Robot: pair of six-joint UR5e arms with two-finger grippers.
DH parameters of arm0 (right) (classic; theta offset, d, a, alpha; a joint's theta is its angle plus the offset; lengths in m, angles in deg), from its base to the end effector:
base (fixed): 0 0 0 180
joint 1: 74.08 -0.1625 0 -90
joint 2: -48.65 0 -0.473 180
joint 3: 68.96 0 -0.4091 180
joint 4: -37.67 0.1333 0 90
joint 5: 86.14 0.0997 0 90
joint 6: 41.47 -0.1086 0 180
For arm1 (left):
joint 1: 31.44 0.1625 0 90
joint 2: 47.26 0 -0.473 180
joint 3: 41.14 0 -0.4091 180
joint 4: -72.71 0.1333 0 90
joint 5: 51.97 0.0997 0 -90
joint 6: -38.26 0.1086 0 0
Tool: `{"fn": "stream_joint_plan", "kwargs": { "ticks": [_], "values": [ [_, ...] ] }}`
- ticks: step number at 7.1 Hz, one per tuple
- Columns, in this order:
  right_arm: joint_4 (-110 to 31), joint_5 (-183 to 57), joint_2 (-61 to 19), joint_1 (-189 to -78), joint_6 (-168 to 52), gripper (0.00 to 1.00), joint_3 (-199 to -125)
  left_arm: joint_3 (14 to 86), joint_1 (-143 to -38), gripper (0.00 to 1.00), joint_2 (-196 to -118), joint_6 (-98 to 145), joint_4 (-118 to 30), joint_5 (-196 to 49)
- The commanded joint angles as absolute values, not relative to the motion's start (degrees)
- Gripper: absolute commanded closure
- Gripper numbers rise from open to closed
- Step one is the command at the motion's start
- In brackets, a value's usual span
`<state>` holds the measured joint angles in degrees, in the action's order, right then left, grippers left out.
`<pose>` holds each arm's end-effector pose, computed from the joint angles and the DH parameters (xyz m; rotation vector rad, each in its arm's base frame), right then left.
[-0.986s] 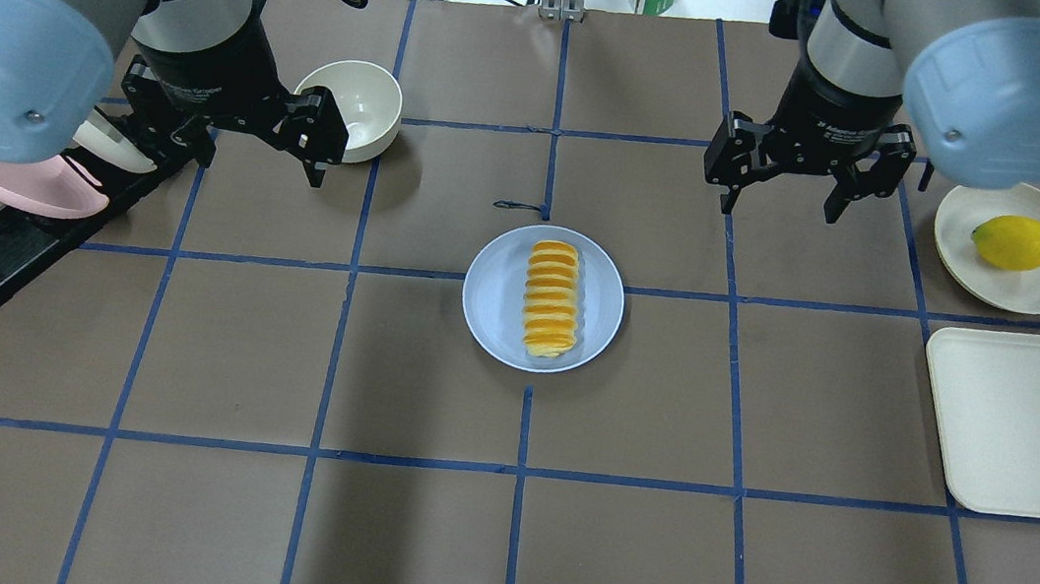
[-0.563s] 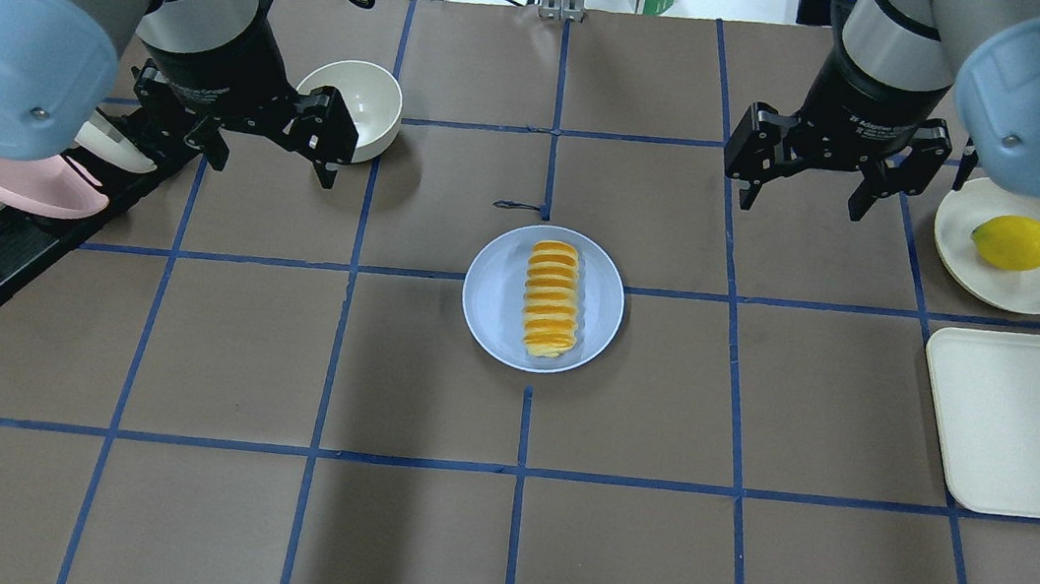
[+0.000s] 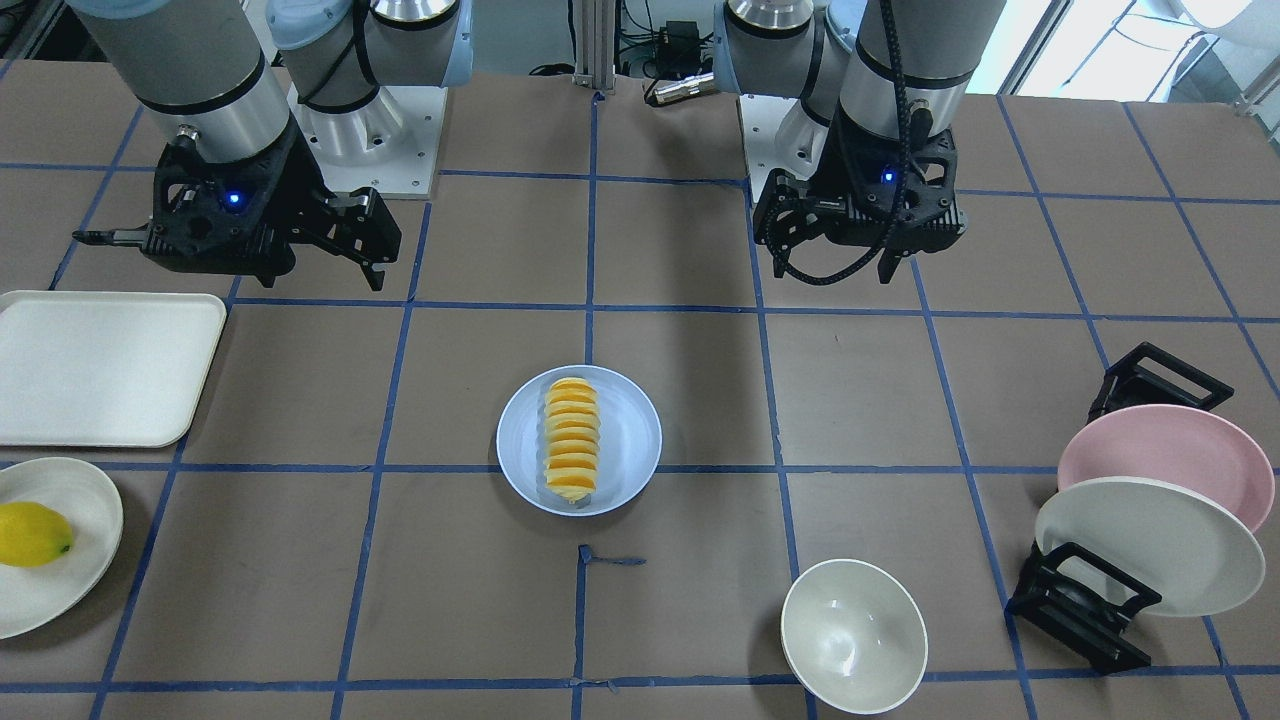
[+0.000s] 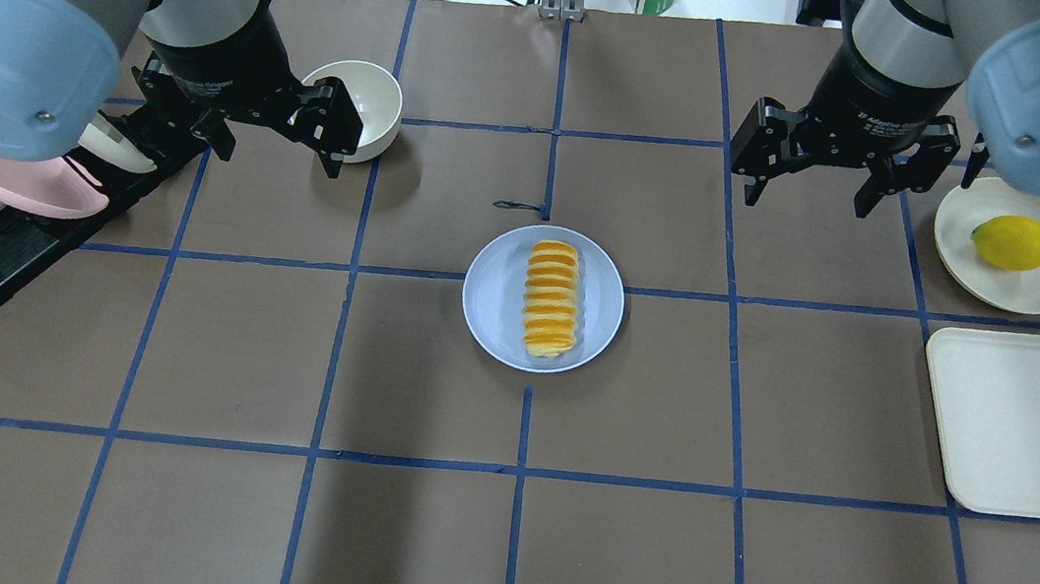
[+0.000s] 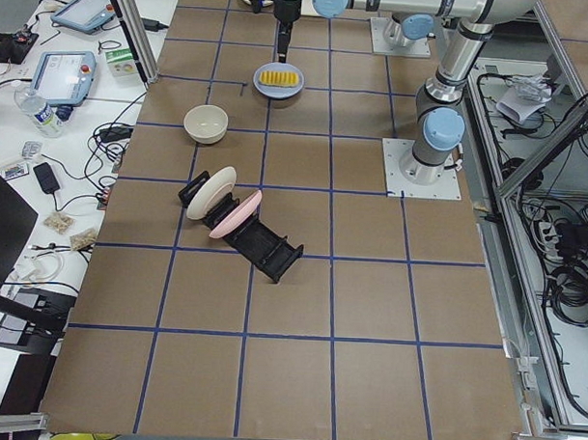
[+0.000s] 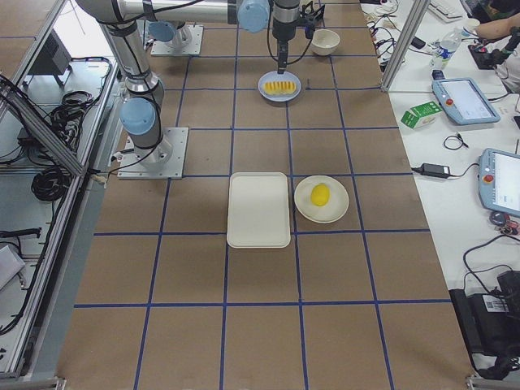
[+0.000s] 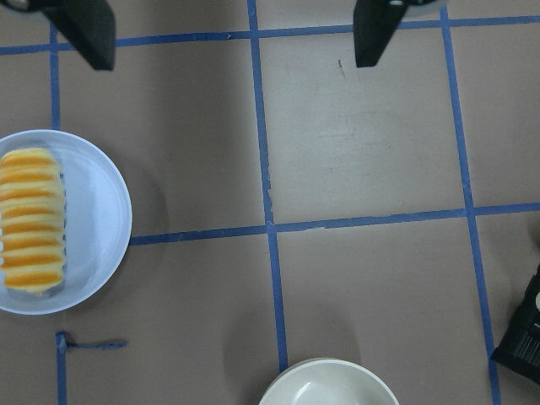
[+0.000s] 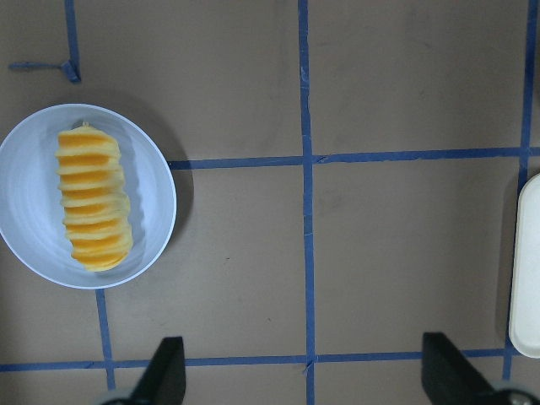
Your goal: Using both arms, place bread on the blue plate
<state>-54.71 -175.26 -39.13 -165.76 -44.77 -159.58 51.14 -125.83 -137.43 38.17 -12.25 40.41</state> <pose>0.1503 -0.5216 0.5055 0.0443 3.1263 0.0136 -0.1678 -0.5033 0.5141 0.1149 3.0989 -0.0726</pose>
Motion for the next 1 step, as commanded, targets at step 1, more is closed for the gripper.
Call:
{"fn": "stream_joint_plan", "kwargs": {
  "ticks": [1],
  "values": [
    [-55.1,-175.3,-39.2,-165.7,-44.8,0.0,-159.6,51.2,-125.8,0.0,-137.3,38.2,-12.3,40.6]
  ]
}}
